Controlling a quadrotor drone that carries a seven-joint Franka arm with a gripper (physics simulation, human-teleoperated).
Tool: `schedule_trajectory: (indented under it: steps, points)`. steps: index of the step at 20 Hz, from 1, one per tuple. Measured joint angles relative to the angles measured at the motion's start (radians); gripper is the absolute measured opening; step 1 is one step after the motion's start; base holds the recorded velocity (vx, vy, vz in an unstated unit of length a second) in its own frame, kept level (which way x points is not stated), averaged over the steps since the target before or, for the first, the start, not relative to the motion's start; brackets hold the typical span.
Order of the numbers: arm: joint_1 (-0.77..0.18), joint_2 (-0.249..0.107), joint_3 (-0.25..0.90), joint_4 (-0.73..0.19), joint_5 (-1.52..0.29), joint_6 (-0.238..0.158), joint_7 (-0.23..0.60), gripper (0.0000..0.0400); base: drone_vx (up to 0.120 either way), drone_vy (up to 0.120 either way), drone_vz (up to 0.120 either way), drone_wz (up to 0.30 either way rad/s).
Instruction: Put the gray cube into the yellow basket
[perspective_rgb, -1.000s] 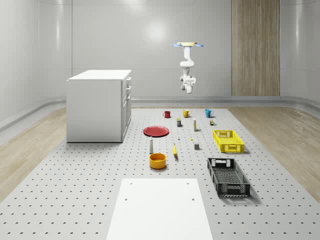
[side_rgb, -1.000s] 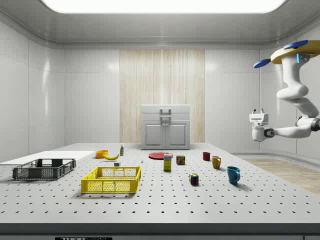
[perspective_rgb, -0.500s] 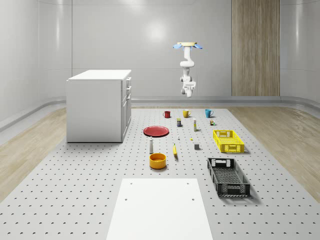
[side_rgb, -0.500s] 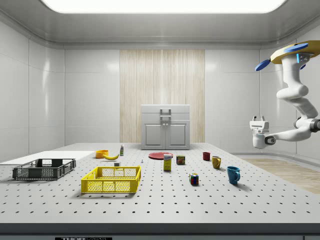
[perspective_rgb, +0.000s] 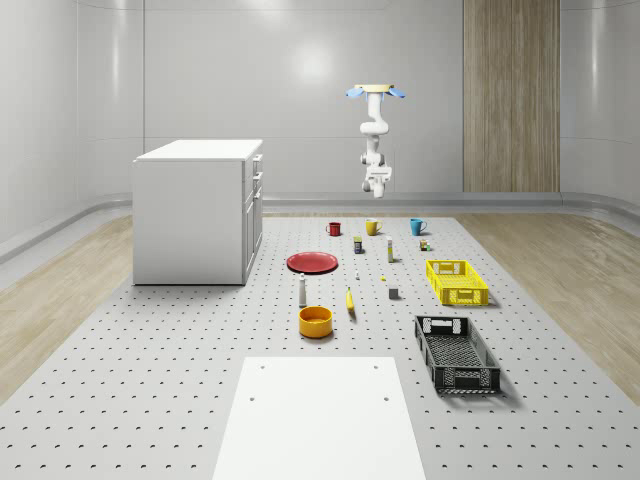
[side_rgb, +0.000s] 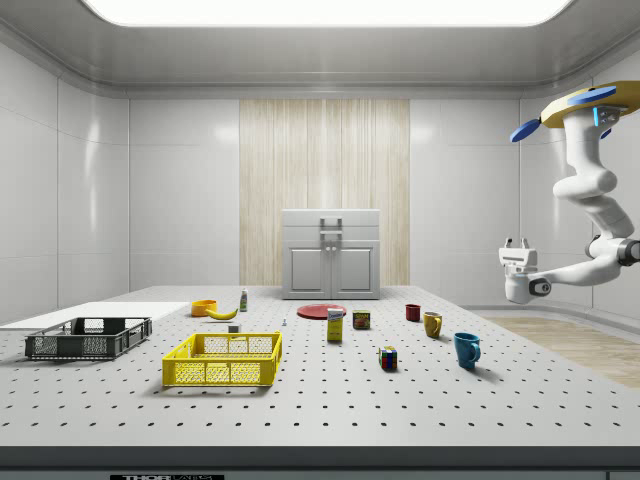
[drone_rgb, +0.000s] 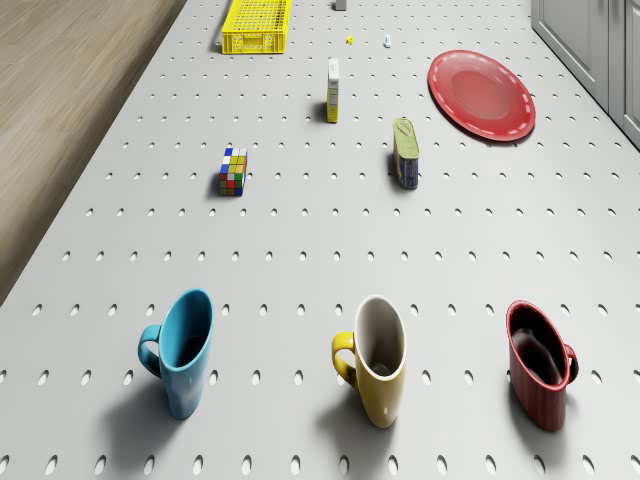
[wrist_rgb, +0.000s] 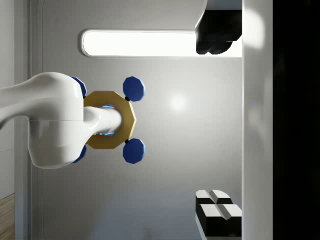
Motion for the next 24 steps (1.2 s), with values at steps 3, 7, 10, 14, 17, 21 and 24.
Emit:
schedule_trajectory:
  steps: [3, 7, 10, 14, 17, 21, 24]
  points:
    - [0.000, 0.001, 0.000, 0.005, 0.000, -0.001, 0.000, 0.0400, 0.000, 0.000, 0.000, 0.000]
    - [-0.001, 0.001, 0.001, 0.007, 0.000, -0.001, 0.000, 0.0400, 0.000, 0.000, 0.000, 0.000]
    - [-0.001, 0.000, 0.001, 0.006, 0.000, 0.001, -0.001, 0.0400, 0.000, 0.000, 0.000, 0.000]
    - [-0.002, -0.002, 0.001, 0.005, 0.000, 0.004, -0.001, 0.0400, 0.000, 0.000, 0.000, 0.000]
    - [-0.002, -0.004, 0.002, 0.004, 0.000, 0.006, -0.001, 0.0400, 0.000, 0.000, 0.000, 0.000]
    - [-0.003, -0.006, 0.003, 0.002, -0.002, 0.009, -0.001, 0.0400, 0.000, 0.000, 0.000, 0.000]
    - [-0.003, -0.007, 0.004, 0.000, -0.003, 0.011, -0.001, 0.0400, 0.000, 0.000, 0.000, 0.000]
